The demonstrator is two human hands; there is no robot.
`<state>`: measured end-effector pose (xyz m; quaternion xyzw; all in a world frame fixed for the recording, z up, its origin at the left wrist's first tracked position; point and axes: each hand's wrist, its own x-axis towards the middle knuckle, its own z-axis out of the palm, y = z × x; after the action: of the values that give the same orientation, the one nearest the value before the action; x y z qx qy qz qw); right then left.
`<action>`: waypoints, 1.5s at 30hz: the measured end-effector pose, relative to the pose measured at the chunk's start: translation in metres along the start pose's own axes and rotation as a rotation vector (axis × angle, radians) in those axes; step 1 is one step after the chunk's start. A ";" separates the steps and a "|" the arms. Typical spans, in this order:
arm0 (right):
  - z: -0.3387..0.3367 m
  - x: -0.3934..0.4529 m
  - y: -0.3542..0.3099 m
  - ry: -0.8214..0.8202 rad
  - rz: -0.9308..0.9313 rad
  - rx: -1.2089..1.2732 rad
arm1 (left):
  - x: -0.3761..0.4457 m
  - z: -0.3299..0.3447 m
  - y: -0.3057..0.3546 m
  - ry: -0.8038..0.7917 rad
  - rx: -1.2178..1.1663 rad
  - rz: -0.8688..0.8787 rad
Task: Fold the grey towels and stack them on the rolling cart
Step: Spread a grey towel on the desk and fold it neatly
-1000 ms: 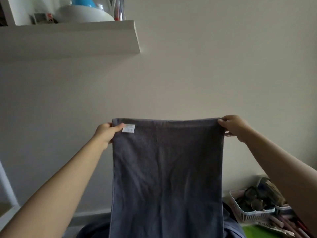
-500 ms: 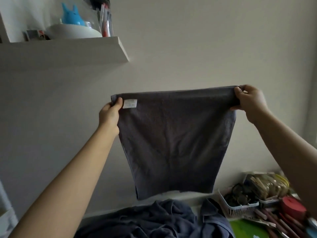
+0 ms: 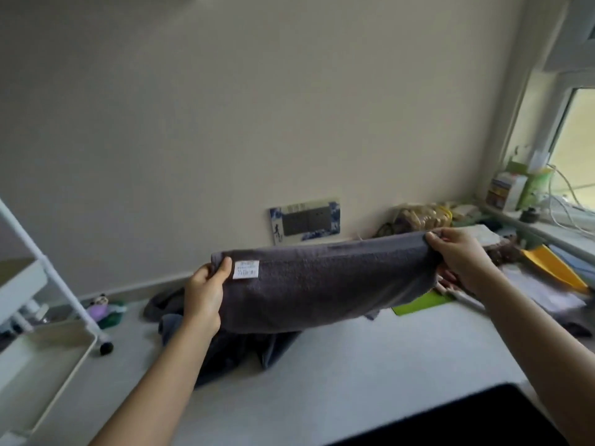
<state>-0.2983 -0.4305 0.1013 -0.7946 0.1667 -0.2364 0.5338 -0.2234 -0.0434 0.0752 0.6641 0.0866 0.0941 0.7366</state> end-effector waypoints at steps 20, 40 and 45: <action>0.086 0.047 0.117 -0.222 0.305 0.002 | 0.036 0.010 -0.111 0.138 0.242 -0.124; 0.223 0.233 0.228 -0.497 0.316 -0.242 | 0.238 0.079 -0.199 0.234 0.832 -0.219; 0.224 0.249 0.231 -0.677 0.422 -0.066 | 0.246 0.079 -0.196 0.150 0.651 -0.323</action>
<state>0.0298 -0.4735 -0.1351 -0.7927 0.1485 0.1591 0.5694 0.0395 -0.0767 -0.1120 0.8327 0.2693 -0.0073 0.4838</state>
